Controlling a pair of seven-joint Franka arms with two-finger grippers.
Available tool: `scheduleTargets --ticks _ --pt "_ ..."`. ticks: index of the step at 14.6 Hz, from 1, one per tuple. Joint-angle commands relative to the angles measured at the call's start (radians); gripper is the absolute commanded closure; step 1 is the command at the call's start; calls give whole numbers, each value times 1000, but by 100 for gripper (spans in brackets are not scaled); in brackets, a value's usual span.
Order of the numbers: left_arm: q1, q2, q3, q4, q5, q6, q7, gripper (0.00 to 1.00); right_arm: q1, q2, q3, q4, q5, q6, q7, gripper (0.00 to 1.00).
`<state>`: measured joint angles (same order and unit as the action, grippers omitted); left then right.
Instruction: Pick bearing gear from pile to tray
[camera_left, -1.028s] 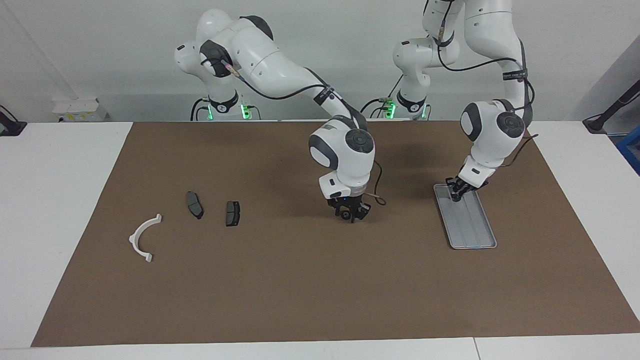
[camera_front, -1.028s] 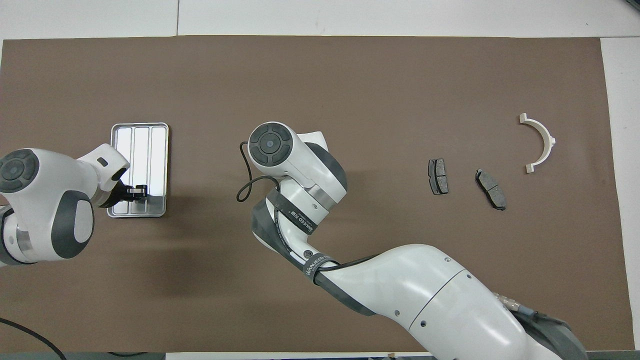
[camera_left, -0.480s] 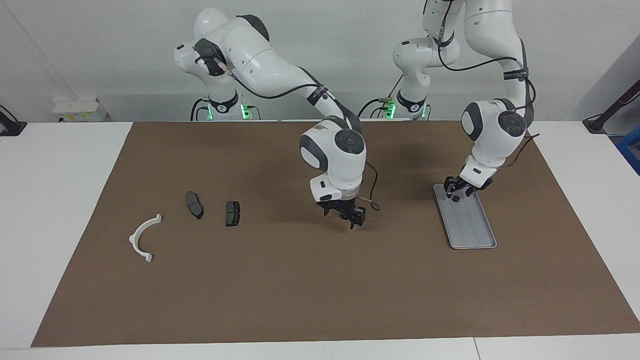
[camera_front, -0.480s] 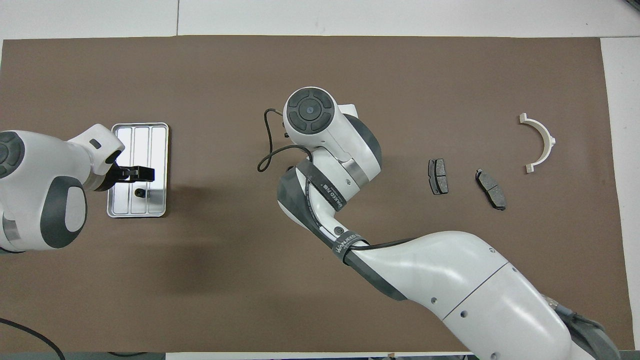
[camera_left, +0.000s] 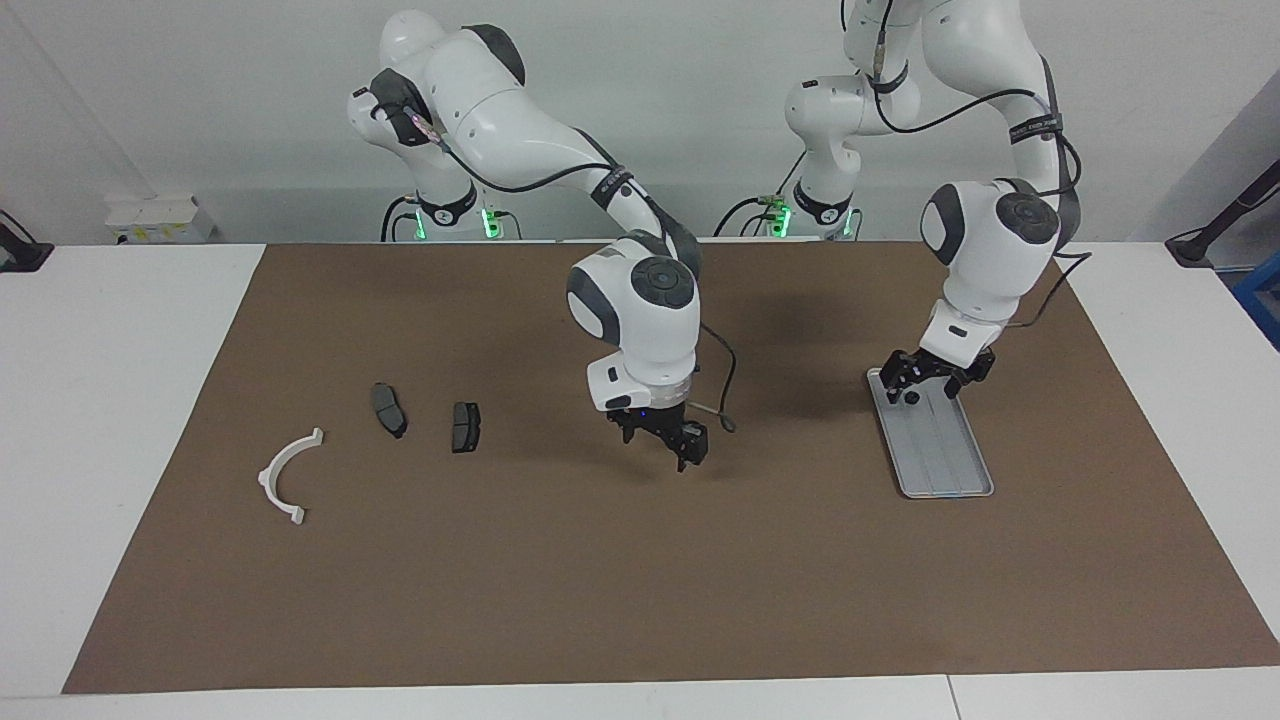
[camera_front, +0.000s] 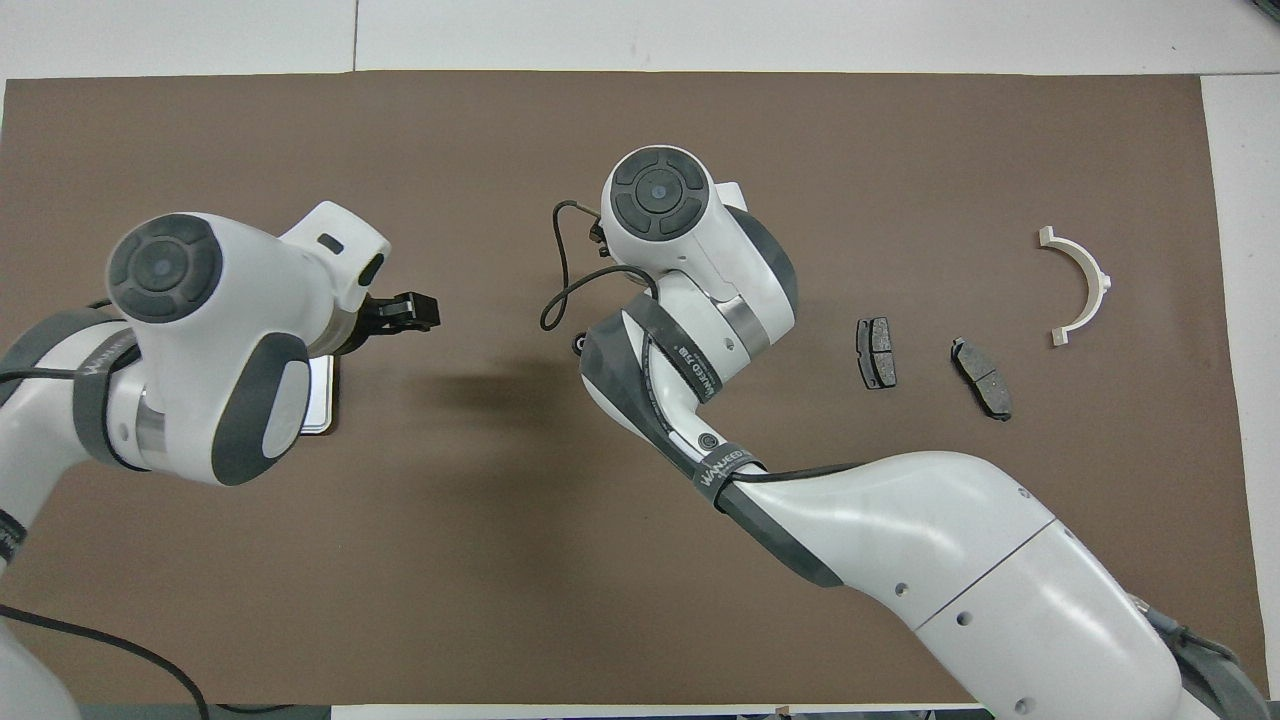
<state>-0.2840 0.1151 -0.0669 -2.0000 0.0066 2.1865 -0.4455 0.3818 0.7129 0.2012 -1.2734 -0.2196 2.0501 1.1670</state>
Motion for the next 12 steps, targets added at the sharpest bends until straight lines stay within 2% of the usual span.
scheduleTargets --ticks 1,4,6,8,12 --pt "-82 93 19 73 13 -22 -108 0 -63 -32 21 -24 53 -22 -142 0" --pt "-173 229 21 162 49 -5 -270 0 -158 -81 20 -38 114 -82 -399 0" --pt "-213 302 21 248 55 2 -367 0 -210 -136 20 -107 115 -77 -563 0" --pt "-240 340 19 285 50 45 -412 0 -260 -196 20 -168 120 -77 -720 0" --pt "-282 379 24 291 58 55 -470 0 -328 -314 11 -280 164 -85 -909 0"
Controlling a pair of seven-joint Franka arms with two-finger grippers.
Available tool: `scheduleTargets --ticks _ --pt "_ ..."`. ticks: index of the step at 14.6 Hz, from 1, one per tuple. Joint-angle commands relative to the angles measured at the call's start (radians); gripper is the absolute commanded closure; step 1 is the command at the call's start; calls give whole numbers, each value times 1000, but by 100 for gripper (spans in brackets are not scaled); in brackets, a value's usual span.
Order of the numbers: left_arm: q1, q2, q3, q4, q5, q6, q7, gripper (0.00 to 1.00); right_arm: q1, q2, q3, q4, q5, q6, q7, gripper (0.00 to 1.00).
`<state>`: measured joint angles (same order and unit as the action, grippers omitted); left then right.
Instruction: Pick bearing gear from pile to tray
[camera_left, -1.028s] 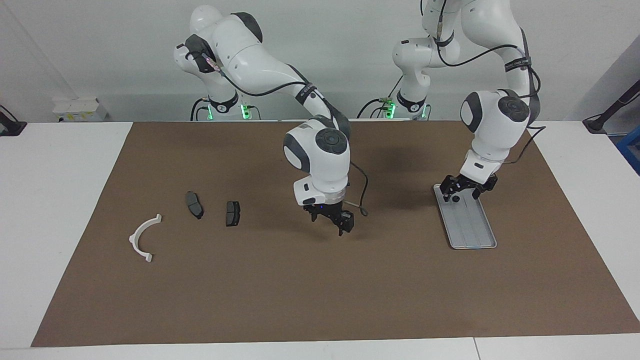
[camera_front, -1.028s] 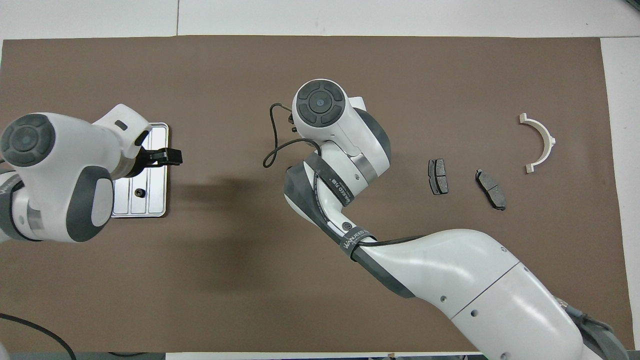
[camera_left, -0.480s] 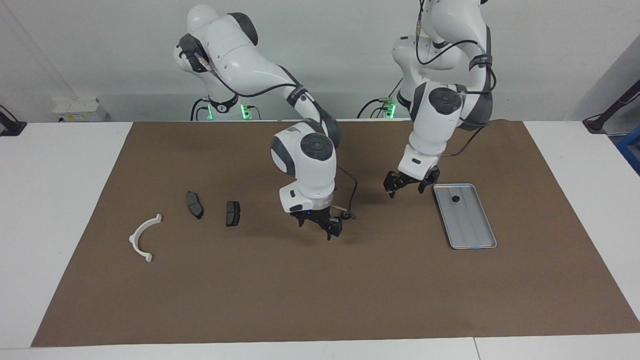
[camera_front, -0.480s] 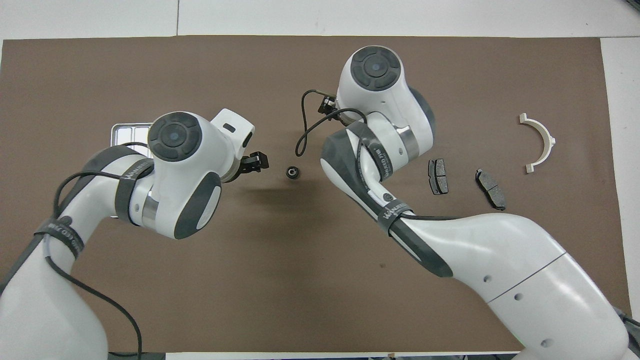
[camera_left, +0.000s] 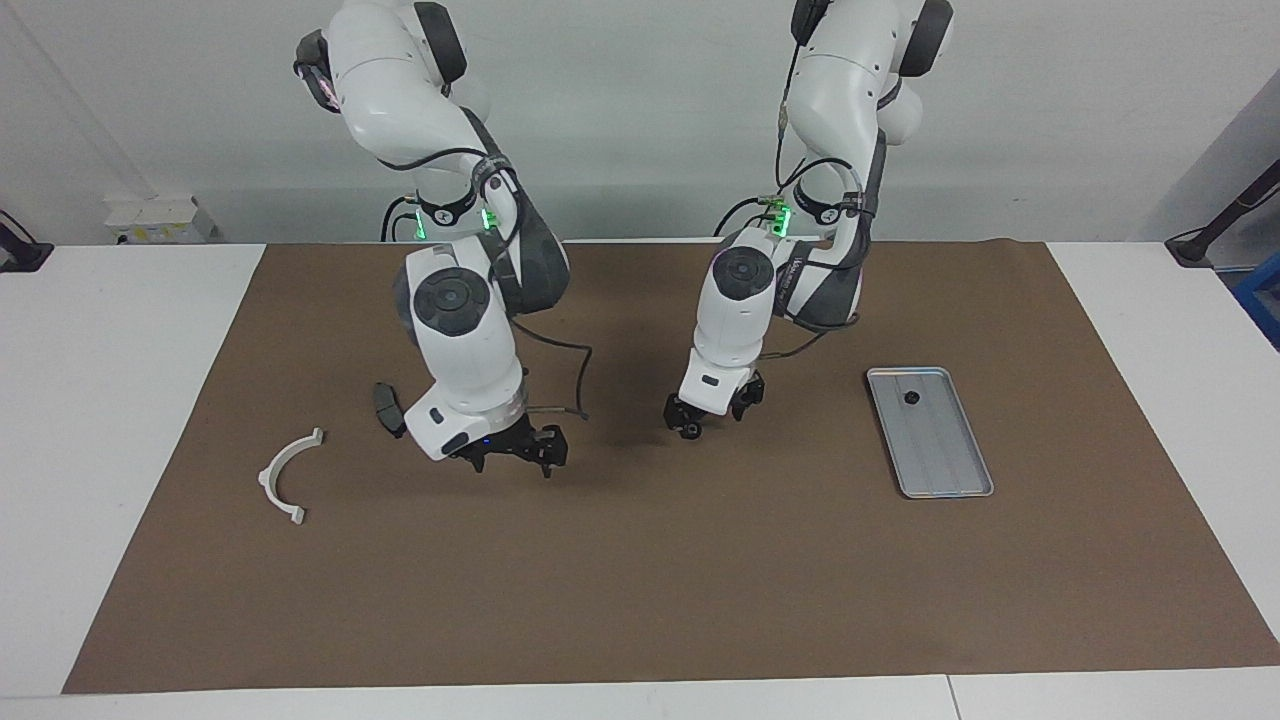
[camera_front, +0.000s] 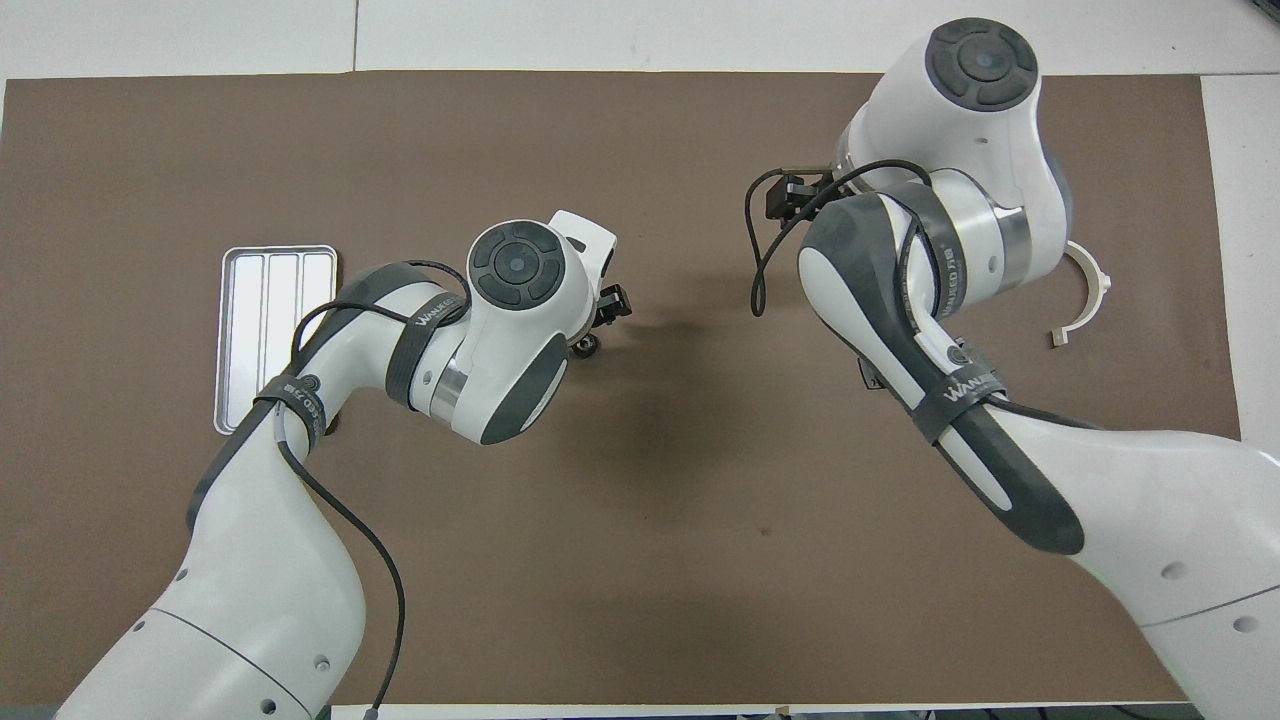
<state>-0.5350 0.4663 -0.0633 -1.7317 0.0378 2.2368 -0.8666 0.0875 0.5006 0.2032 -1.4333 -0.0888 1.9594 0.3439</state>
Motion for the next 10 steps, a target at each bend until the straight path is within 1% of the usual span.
scheduleTargets --ticks 1,3,5,6,8,10 --pt "-33 28 20 18 36 6 -54 0 -47 -134 2 -154 35 4 -121 0" --pt "-33 28 19 11 39 6 -64 0 -55 -201 -30 -212 44 -7 -193 0" --pt "-33 28 19 6 39 21 -66 10 -60 -275 -73 -260 60 -37 -278 0" --pt "-33 28 19 -8 39 29 -68 12 -61 -312 -93 -280 60 -48 -308 0" --pt "-33 28 19 -31 39 58 -72 12 -77 -388 -113 -317 60 -83 -319 0" --pt "-33 28 19 -43 39 69 -72 14 -81 -465 -122 -326 60 -137 -318 0"
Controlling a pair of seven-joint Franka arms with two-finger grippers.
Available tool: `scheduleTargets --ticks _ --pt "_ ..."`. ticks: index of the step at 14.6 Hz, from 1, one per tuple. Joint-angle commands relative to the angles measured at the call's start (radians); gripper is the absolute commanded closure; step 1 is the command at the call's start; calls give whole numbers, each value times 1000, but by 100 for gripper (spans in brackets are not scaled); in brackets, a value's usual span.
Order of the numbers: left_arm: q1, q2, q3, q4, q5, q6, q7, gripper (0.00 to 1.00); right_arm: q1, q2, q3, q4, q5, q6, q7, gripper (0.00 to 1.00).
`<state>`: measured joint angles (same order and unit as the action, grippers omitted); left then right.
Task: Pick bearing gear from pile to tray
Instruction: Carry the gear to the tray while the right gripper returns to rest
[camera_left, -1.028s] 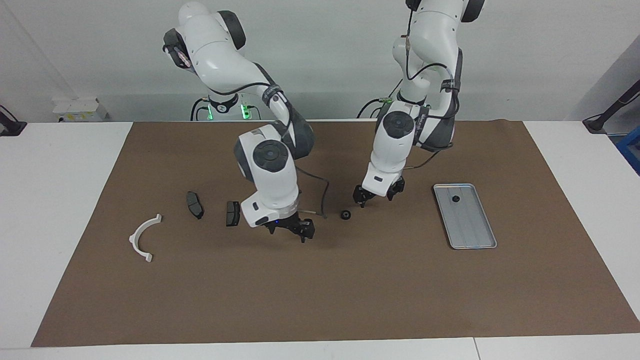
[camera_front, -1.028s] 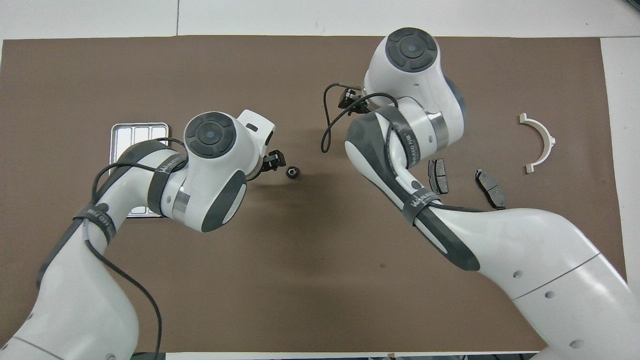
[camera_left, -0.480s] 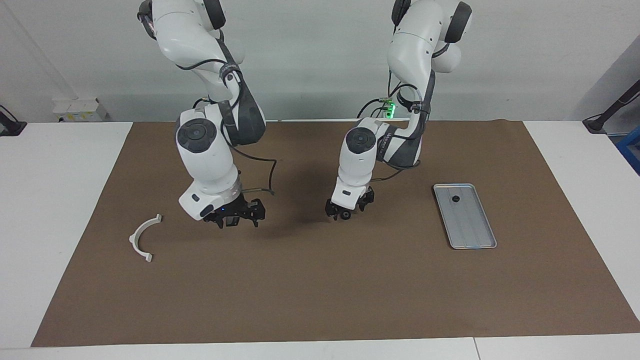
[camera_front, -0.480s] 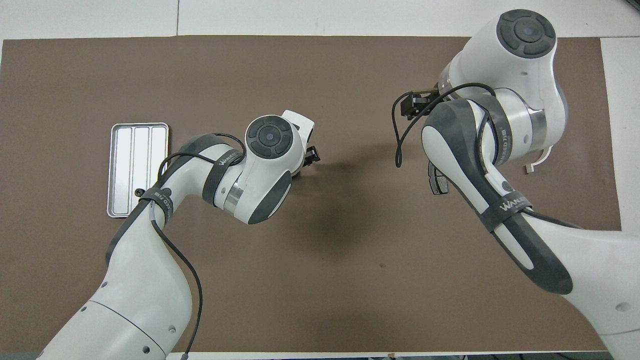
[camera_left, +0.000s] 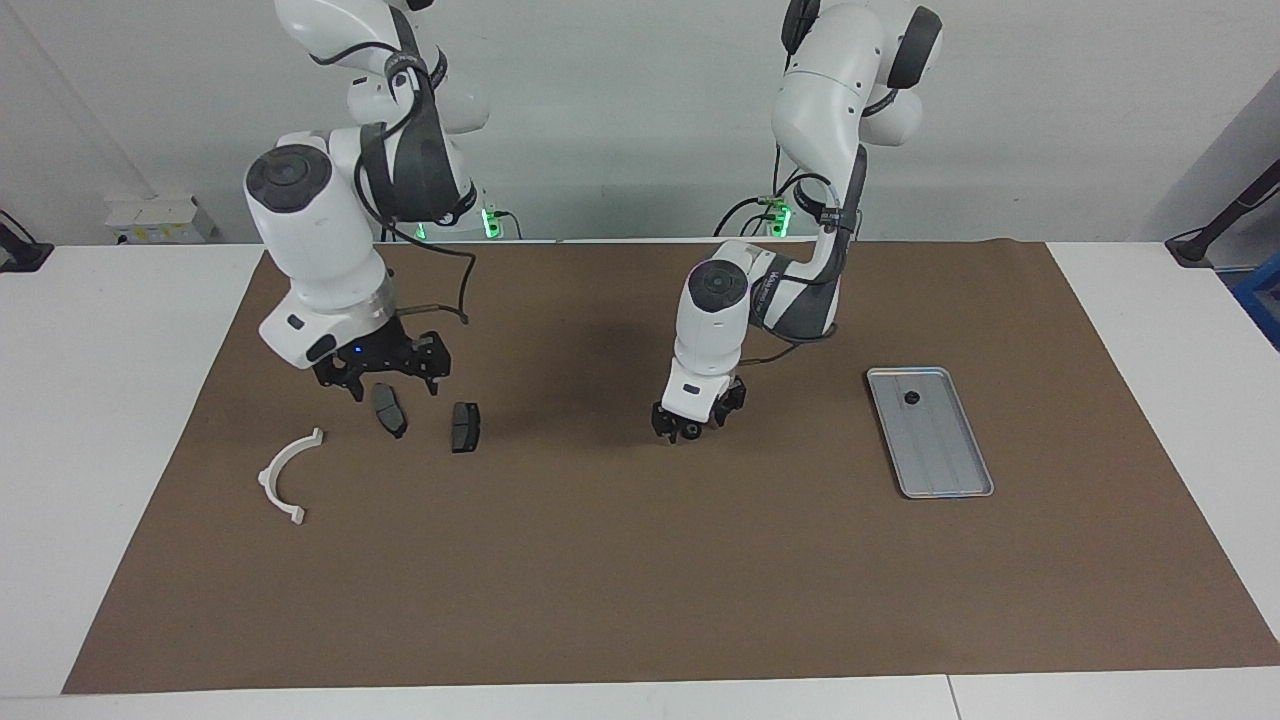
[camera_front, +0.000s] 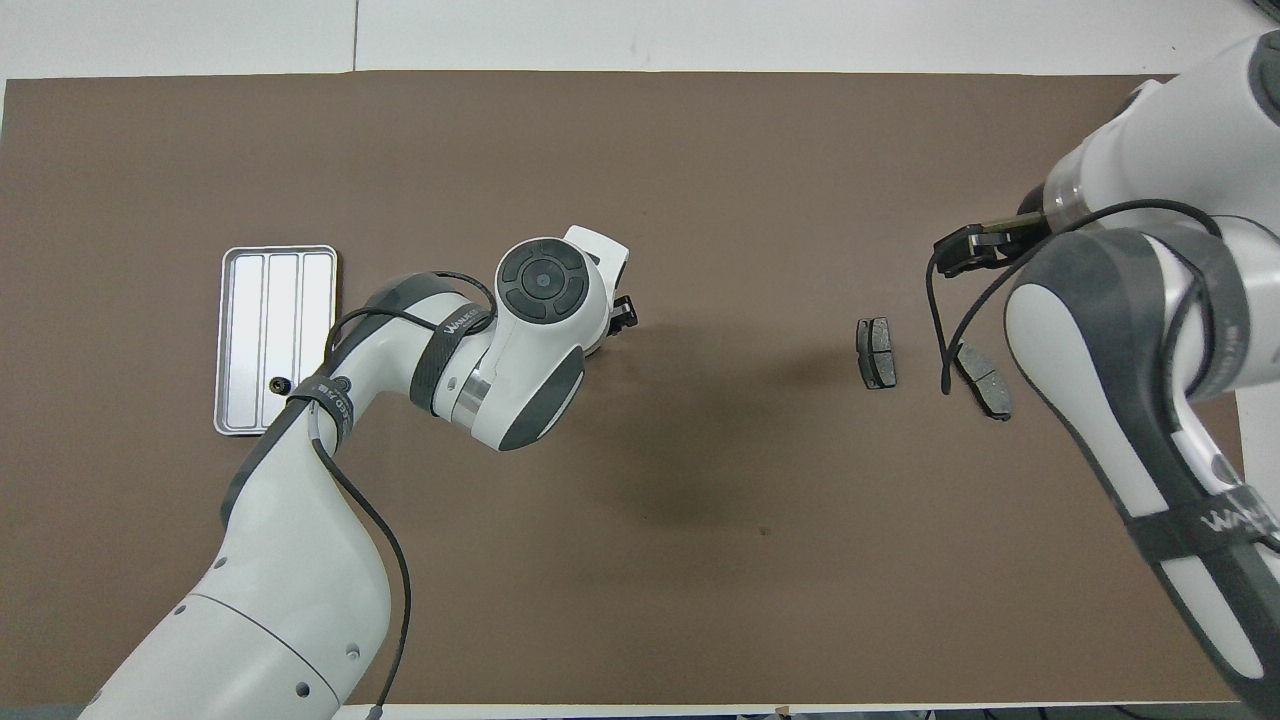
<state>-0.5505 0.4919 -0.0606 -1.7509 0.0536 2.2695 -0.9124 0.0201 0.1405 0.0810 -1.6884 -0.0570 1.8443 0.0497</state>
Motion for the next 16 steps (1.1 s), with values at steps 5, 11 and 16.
scheduleTargets --ticks 5,11,16 --pt "-25 2 16 -25 25 25 -56 65 -35 -237 -1 -33 58 -135 -19 0" --pt "9 -50 21 -6 25 -83 -37 100 -51 -242 -3 55 75 -312 -80 0" --pt "258 -124 19 -6 25 -168 335 100 -57 -231 -4 49 60 -261 -116 0"
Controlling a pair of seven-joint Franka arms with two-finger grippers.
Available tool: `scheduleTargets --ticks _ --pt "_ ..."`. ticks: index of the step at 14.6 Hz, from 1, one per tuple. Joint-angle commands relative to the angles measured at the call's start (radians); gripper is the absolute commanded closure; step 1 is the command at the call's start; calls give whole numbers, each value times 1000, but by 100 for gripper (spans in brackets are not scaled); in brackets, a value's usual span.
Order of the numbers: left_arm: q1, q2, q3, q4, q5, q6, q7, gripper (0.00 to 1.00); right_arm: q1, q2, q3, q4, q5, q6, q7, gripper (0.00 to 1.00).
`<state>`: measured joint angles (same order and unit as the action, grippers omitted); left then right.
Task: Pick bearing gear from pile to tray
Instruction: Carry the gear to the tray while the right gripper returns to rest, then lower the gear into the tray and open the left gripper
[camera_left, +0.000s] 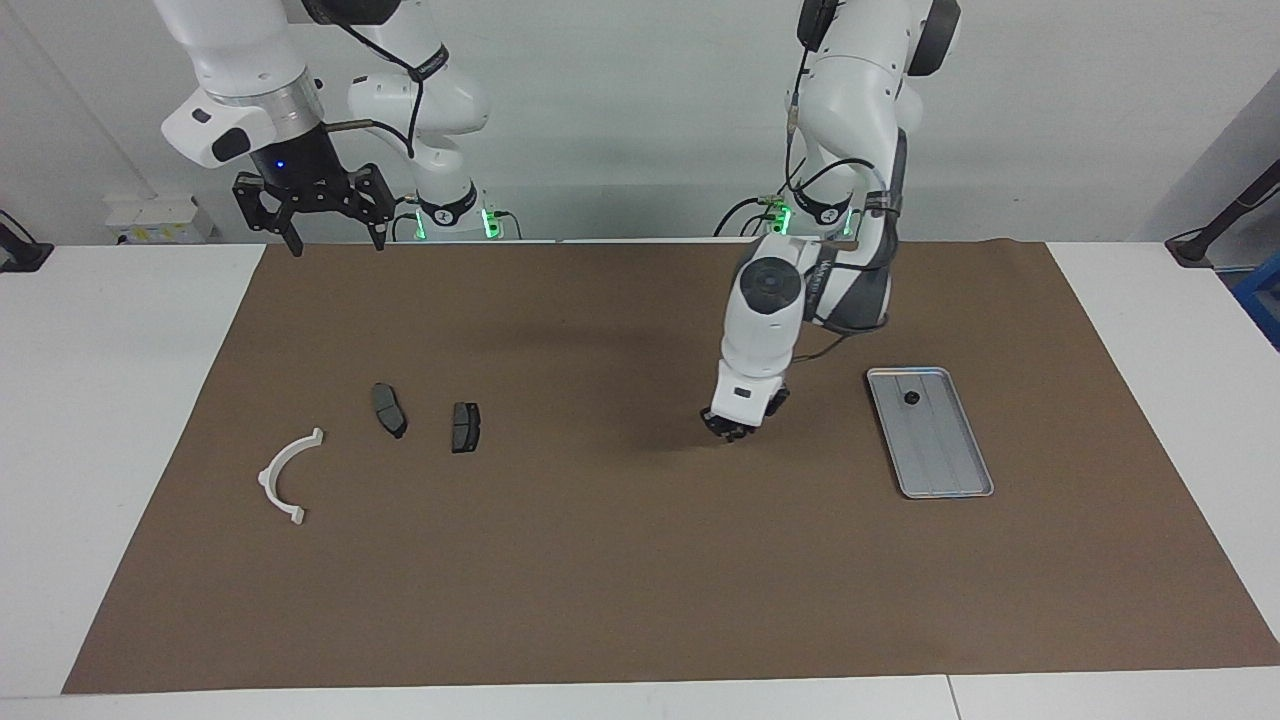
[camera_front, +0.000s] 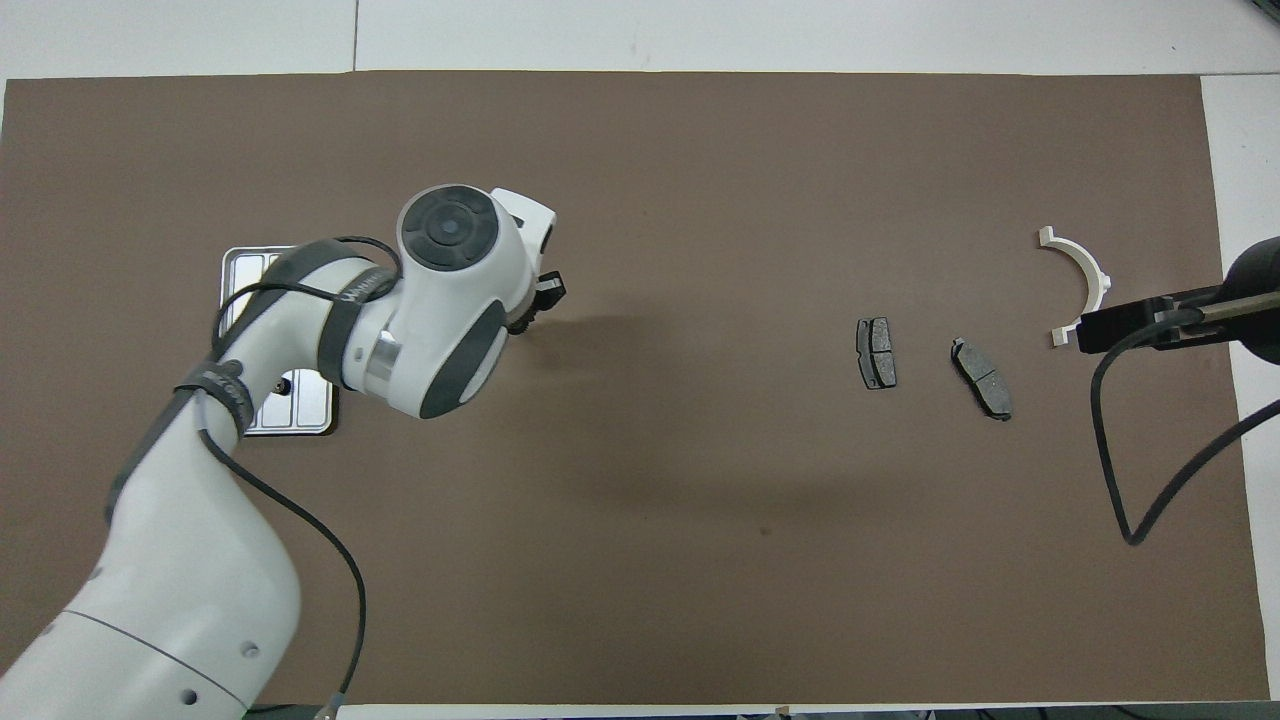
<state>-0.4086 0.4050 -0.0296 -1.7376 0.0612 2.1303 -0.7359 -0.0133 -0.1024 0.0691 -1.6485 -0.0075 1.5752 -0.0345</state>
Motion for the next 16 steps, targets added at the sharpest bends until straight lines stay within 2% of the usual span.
scheduleTargets --ticks 1,4,7,9,13,16 --pt "172 -38 -12 -19 17 -29 247 100 -28 12 8 6 11 8 -31 0" --pt "312 -35 -13 -20 12 0 479 100 -30 13 8 6 4 6 -31 0" --pt "387 -32 -13 -39 11 48 581 100 -30 13 8 6 4 5 -31 0" --pt "416 -37 -13 -68 11 57 622 100 -30 13 8 7 4 2 -31 0" --pt "451 -60 -15 -192 8 172 624 100 -27 21 6 9 4 0 -33 0" --pt "452 -68 -15 -209 2 175 624 100 -19 58 -3 15 4 -7 -33 0"
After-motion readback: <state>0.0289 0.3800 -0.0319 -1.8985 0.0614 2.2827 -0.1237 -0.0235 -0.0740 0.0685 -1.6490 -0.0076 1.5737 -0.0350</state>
